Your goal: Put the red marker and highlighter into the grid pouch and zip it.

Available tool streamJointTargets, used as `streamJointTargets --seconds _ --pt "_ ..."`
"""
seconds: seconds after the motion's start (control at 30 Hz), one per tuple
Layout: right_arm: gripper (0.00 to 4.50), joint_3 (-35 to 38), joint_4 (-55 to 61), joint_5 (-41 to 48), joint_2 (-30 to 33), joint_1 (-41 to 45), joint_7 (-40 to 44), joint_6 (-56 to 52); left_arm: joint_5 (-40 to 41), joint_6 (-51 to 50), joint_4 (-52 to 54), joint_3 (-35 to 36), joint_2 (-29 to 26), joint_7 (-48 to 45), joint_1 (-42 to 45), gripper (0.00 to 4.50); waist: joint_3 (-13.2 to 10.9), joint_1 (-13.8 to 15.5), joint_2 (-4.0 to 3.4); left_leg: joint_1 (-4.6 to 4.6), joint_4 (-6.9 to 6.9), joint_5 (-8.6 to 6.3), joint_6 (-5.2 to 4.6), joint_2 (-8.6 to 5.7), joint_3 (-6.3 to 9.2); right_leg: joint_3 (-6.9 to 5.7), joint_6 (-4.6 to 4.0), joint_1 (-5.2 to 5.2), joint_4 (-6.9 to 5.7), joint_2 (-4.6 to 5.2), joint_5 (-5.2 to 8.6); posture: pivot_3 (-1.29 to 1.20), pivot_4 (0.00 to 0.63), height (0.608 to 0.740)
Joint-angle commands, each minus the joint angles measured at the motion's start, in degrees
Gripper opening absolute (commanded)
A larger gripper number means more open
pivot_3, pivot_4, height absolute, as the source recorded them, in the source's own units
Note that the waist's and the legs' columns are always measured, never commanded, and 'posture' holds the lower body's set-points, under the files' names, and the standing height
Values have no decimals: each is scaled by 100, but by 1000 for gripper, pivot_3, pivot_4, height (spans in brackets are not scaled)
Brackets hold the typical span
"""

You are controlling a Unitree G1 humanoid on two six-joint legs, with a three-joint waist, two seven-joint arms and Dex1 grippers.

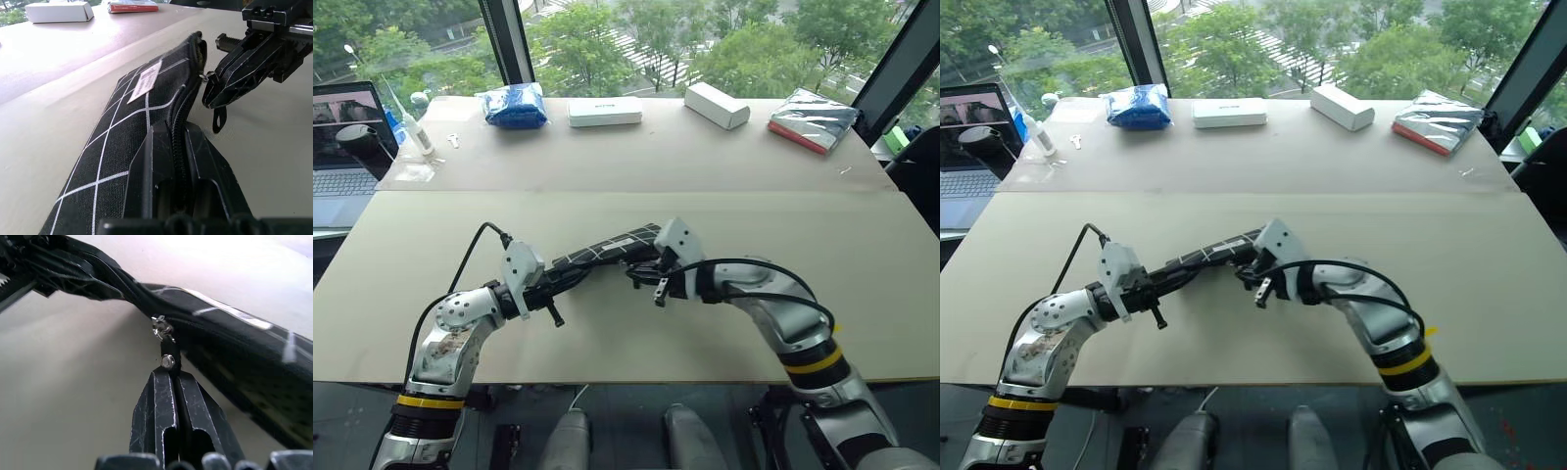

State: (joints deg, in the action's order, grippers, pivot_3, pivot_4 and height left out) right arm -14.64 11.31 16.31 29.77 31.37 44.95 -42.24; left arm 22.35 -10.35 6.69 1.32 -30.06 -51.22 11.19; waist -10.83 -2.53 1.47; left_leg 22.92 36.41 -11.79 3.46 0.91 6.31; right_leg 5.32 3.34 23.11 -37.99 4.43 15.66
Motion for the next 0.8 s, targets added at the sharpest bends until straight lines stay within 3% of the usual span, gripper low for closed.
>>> streamJointTargets --seconds 0.03,0.33,0.43,0.6,0.63,0.7,0.8 --pt "43 601 -410 -168 656 17 138 287 67 44 174 204 -66 53 -78 0 0 5 1 -1 0 0 0 -1 0 0 0 -2 2 1 0 0 150 740" --pt "43 706 -897 -122 746 62 311 642 56 35 177 162 -20 119 -59 0 0 -68 1 -2 -8 -1 -1 3 -1 1 0 1 4 -3 0 0 150 740" --pt "818 705 -640 111 613 -75 485 660 61 48 167 147 -12 117 -43 0 0 -62 1 0 -6 -1 -1 1 -1 1 0 0 5 -1 0 0 150 740" --pt "2549 870 -548 407 458 -141 557 428 61 72 145 80 2 72 -1 0 0 -59 1 -1 -6 -1 -1 1 0 2 0 0 4 -1 0 0 150 740" --pt "2822 1026 -412 791 581 -253 883 180 -11 145 75 -35 -15 -40 68 0 0 -55 1 -1 -6 -1 -1 2 0 1 0 0 3 -1 0 0 150 740" --pt "2822 1215 -228 1273 749 -393 1281 -134 -105 239 -17 -170 -35 -181 153 0 -1 3 1 1 -6 -1 -1 1 0 0 0 -2 6 -1 0 0 150 740" --pt "2822 1448 -330 1043 1361 -783 1543 303 -136 327 -143 -292 -31 -419 400 0 -2 44 0 4 -2 -1 -1 -3 0 -1 1 -4 12 1 0 0 150 740"
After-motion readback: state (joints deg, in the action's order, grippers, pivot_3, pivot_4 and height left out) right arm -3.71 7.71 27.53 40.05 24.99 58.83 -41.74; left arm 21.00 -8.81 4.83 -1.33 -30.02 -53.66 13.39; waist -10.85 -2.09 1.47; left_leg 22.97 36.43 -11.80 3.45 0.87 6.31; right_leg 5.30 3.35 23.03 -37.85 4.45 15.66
